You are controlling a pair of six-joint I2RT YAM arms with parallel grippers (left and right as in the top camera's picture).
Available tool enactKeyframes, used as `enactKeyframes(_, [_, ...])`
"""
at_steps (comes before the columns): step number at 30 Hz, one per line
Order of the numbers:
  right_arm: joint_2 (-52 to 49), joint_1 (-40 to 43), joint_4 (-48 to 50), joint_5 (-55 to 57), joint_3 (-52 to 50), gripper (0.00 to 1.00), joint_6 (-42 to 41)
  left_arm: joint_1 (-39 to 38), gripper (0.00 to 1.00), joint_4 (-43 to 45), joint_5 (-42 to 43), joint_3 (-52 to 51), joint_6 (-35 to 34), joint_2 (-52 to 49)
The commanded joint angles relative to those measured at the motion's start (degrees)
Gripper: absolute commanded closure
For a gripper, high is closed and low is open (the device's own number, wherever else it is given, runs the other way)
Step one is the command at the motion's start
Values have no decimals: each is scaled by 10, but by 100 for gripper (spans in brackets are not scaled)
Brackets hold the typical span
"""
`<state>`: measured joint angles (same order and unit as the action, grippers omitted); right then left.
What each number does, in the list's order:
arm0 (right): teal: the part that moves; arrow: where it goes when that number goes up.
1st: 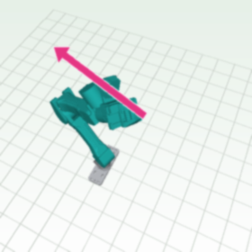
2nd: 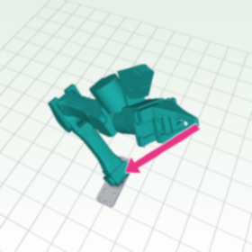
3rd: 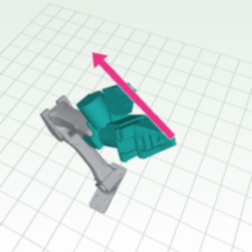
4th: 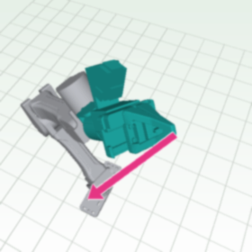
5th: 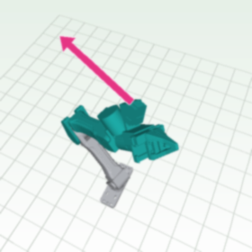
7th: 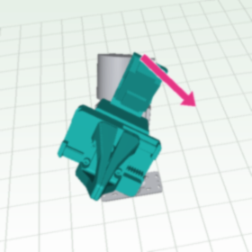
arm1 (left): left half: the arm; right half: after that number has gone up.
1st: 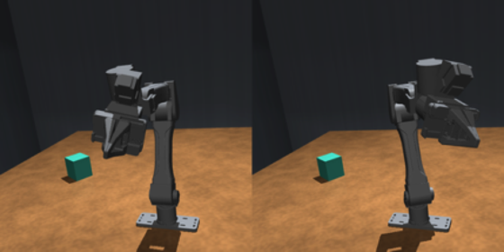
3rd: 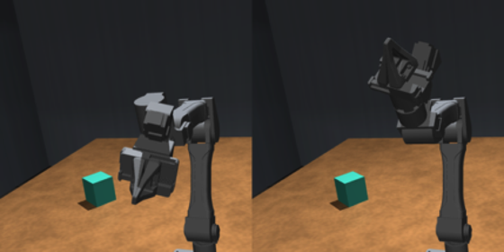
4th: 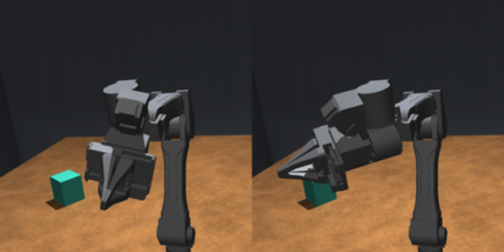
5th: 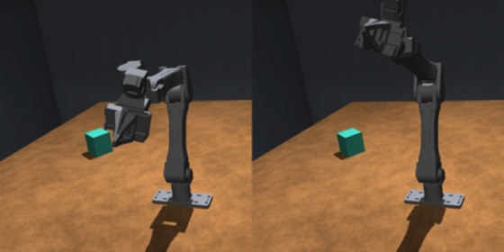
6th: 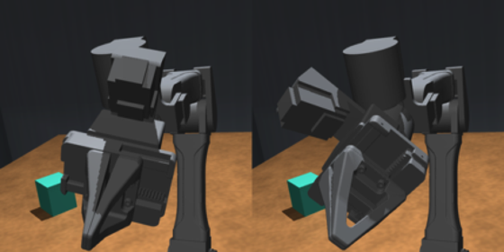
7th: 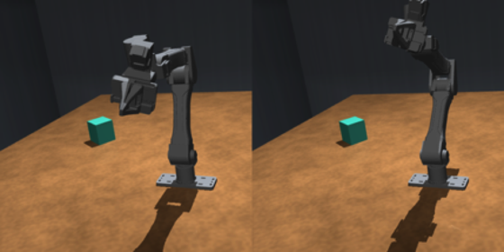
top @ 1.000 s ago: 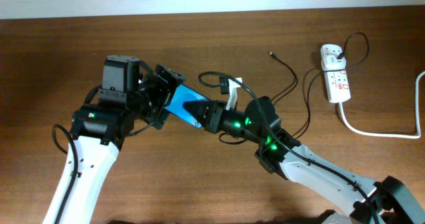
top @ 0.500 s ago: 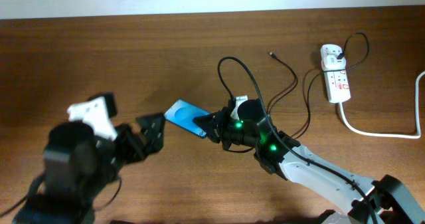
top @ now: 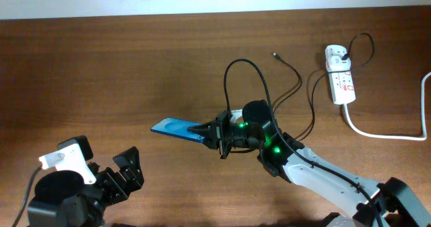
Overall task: Plug charger to phone and switch on socket
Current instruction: 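Open the left gripper and pull it back from the phone, then regrasp the phone's other end with the left gripper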
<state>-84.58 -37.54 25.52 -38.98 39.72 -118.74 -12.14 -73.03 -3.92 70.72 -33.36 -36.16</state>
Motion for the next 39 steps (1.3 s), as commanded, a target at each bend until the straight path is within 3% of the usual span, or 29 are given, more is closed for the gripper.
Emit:
enactKeyframes(1, [6, -3, 13, -15, 6, 96, -8, 2, 1, 2, -13, 1, 0, -9])
enactKeyframes(4, [6, -3, 13, -20, 6, 96, -8, 2, 1, 6, 5, -13, -63, -28])
enactKeyframes(8, [6, -3, 13, -35, 6, 96, -7, 2, 1, 66, 164, -57, -90, -68])
enactKeyframes(13, [6, -3, 13, -45, 6, 96, -7, 2, 1, 70, 240, -73, -232, -142])
enactKeyframes(16, [6, -3, 13, -46, 6, 96, -7, 3, 9, 81, 296, -73, -266, -201])
enactKeyframes(18, [6, -3, 13, -45, 6, 96, -7, 22, 21, 79, 324, -73, -291, -243])
enactKeyframes(20, [6, -3, 12, -45, 6, 96, -7, 43, 22, 79, 351, -73, -305, -263])
enactKeyframes(26, [6, -3, 13, -24, 6, 96, -7, 110, 21, 90, 361, -76, -333, -276])
enactKeyframes(30, [6, -3, 28, -23, 6, 96, -7, 111, 23, 115, 396, -79, -352, -279])
enactKeyframes(34, [6, -3, 114, 8, 6, 96, -7, 111, 23, 118, 404, -80, -371, -282])
enactKeyframes(39, [6, -10, 123, 12, 6, 96, -7, 110, 27, 159, 403, -80, -400, -283])
